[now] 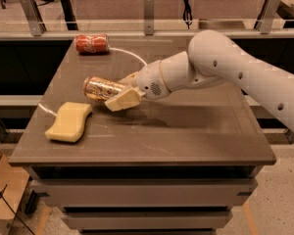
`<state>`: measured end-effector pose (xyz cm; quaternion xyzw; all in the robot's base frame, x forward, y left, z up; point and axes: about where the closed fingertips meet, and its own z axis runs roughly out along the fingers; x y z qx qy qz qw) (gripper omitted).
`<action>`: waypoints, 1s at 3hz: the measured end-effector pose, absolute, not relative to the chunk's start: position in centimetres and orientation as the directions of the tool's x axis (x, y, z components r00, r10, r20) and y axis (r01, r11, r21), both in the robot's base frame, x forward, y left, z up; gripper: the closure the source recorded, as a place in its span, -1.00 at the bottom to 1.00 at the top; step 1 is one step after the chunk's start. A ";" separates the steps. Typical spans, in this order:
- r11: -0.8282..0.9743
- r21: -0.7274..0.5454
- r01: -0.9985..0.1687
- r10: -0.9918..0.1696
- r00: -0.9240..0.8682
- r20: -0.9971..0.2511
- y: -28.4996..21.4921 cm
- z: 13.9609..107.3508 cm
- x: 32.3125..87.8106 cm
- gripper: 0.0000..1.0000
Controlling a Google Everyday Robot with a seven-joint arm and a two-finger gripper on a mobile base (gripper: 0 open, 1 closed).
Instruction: Move orange can near sponge
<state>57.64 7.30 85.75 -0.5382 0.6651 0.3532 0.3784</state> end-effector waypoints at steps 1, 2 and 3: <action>0.183 0.084 -0.979 -0.456 -0.161 -0.876 7.3 84.8 57.4 -0.76; 0.179 0.084 -0.980 -0.456 -0.158 -0.876 7.5 84.8 57.4 -1.00; 0.179 0.084 -0.980 -0.456 -0.158 -0.876 7.5 84.8 57.4 -1.00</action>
Offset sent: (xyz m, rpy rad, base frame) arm -0.0018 0.0003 -0.0085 -0.0083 0.0205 -0.0098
